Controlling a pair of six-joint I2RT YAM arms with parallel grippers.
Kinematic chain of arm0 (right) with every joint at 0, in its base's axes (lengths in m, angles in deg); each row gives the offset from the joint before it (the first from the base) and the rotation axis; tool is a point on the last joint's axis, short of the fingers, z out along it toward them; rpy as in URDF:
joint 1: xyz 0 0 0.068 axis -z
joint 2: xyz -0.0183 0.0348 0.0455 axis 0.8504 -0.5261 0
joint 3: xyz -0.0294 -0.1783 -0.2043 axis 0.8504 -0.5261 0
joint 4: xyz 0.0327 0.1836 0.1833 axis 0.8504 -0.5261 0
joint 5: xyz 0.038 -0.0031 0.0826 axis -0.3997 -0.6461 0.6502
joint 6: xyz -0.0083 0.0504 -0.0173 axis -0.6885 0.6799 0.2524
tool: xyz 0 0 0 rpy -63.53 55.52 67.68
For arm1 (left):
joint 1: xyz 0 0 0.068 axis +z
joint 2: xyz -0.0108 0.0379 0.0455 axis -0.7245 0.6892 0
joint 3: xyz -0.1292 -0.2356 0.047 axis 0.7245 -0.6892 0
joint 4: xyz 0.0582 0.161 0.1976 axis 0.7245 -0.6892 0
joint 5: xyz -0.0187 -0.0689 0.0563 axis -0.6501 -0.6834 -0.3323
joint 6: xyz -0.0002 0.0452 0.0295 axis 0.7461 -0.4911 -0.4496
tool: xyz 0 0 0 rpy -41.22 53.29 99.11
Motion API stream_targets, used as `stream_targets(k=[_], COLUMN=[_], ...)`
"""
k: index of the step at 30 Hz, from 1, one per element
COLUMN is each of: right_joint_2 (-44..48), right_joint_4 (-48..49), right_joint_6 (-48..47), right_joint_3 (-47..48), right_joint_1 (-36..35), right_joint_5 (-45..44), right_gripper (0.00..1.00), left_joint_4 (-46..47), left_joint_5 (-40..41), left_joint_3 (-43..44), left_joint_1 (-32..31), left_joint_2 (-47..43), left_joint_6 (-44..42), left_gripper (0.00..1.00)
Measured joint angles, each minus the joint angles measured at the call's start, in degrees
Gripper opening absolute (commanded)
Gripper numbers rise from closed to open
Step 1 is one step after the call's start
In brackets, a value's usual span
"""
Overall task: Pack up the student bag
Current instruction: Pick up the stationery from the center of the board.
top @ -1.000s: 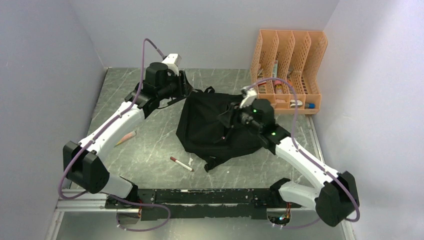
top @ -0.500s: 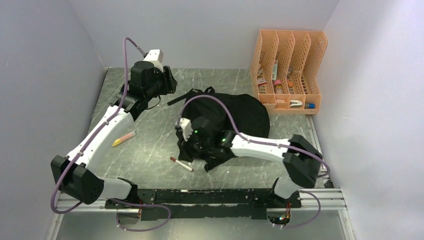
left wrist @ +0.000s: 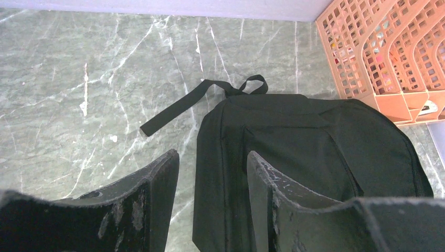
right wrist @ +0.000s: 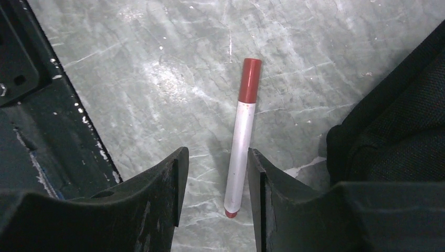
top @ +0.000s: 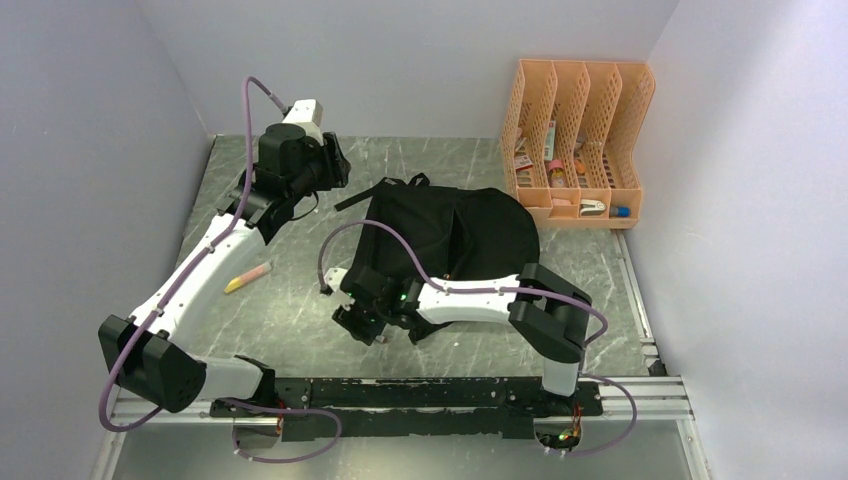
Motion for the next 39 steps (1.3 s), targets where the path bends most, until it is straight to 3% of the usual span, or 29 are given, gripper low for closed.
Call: stream_targets(k=[11, 17, 32, 39], right_joint_2=[-2.32, -3.80, -4.42, -1.84], right_joint_4=[-1.92, -2.29, -3.76, -1.97], right_joint_6=[0.00, 0.04, -0.07, 0.94], right_joint_3=[0.50, 1.16, 2.16, 0.15], right_joint_1=[-0.24, -0.24, -0.31, -0.31], right_joint_5=[-4.33, -4.26, -5.20, -2.67], right_gripper=[0.45, 0.36, 0.00, 0.00], left_joint_4=[0.00, 0.00, -0.02, -0.04], left_joint_5=[0.02, 0.02, 0.00, 0.02], left_joint_3=[0.00, -0.02, -0.87, -0.92], left_joint_1=[0.00, 0.02, 0.37, 0.39], left_joint_2=[0.00, 0.00, 0.00, 0.00], left_joint_6=[-0.15, -0.15, -0.15, -0.17], left_gripper=[0.55, 0.55, 0.55, 0.57])
